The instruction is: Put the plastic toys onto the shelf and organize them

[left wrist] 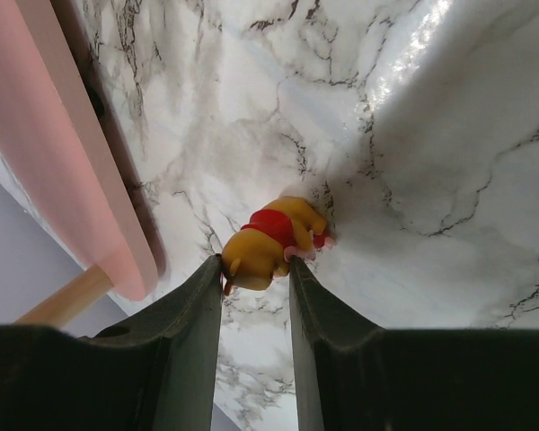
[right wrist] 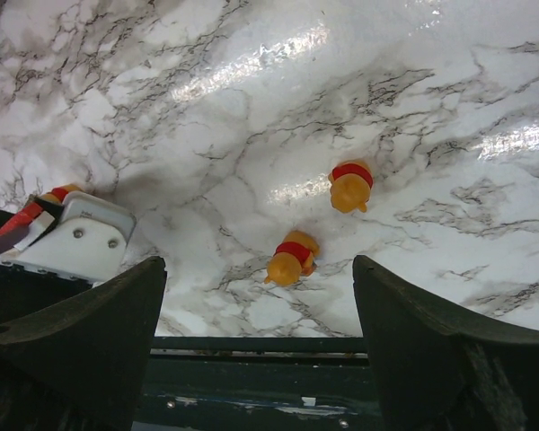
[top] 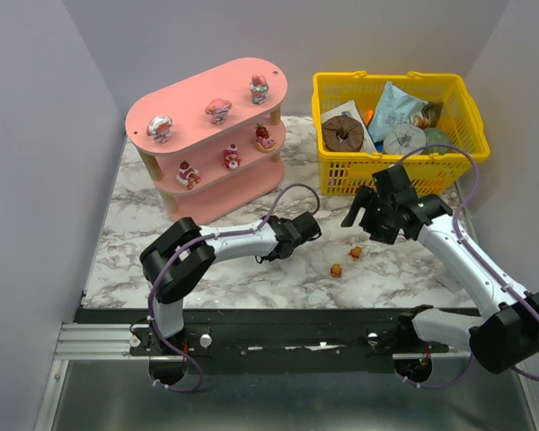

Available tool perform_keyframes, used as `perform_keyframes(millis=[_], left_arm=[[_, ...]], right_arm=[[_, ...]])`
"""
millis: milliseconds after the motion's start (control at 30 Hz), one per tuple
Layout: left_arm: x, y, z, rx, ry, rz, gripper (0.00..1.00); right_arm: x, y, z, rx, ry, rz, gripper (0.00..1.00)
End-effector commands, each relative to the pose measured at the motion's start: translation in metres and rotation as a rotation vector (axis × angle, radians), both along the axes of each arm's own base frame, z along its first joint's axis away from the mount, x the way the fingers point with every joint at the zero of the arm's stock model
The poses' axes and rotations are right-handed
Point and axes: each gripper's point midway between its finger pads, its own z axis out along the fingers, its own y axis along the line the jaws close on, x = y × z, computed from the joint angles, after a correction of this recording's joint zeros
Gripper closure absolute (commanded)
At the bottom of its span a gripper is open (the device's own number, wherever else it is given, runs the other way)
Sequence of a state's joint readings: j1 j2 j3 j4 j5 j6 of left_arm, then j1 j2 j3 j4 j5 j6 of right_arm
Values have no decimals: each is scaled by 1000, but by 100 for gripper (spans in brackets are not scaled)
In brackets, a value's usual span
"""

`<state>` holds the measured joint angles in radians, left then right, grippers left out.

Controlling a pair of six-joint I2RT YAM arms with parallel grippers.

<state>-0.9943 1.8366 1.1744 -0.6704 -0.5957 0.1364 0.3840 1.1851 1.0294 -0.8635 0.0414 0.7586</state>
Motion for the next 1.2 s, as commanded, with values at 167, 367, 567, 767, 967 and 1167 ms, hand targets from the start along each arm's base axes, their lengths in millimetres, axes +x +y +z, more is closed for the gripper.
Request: perform_keyframes(millis=[167, 367, 567, 767, 967, 1167], left_arm=[[22, 19, 14, -46, -39, 97, 78], [33, 39, 19, -25, -64, 146, 78], [50, 59, 25, -21, -87, 196, 78], [63, 72, 30, -4, -103, 228, 80], [72, 84, 42, -28, -134, 249, 80], [75, 93, 50, -38, -152, 259, 81]], right_arm=[[13, -3, 11, -20, -42, -10, 9], [15, -4, 11, -28, -47, -4, 9], [17, -5, 11, -39, -48, 0, 9], [22, -6, 14, -46, -57, 0, 10], [27, -9, 18, -60, -74, -1, 10], [33, -10, 25, -70, -94, 3, 10]])
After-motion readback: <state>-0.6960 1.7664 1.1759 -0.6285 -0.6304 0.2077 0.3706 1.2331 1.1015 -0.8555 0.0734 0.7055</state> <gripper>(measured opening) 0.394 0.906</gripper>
